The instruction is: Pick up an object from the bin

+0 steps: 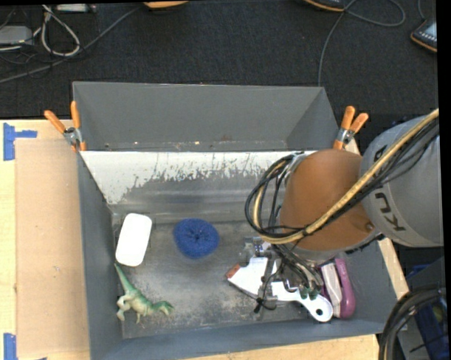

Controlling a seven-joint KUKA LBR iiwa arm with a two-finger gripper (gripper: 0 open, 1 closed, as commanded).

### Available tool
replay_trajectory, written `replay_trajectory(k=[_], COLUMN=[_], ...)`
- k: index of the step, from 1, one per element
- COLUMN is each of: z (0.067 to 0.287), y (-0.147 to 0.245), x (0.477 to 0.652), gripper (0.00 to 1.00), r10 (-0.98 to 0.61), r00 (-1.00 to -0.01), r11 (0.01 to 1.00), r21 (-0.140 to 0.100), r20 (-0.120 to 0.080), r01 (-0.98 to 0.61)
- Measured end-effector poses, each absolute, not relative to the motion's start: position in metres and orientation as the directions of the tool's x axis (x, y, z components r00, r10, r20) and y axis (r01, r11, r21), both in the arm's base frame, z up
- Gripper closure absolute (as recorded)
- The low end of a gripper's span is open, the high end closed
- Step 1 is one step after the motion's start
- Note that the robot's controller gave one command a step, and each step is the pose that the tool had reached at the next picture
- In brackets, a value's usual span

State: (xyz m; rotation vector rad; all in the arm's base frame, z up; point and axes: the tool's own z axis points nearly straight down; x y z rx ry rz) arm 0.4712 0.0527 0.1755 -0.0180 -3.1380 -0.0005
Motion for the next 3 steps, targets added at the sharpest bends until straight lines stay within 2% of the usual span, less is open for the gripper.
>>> replay_trajectory(k=[1, 2, 3], z=[0.175, 0.138, 0.115], y=[0.053, 0.052, 0.05], x=[0.471, 0.48, 0.478], gripper=[0.0, 0.0, 0.0], r10=[0.012, 0.059, 0.06], r00=[-1.0, -0.998, -0.998], r11=[1.0, 0.998, 0.998], r21=[0.0, 0.001, 0.0], r20=[0.004, 0.004, 0.008], r01=[0.012, 0.059, 0.06])
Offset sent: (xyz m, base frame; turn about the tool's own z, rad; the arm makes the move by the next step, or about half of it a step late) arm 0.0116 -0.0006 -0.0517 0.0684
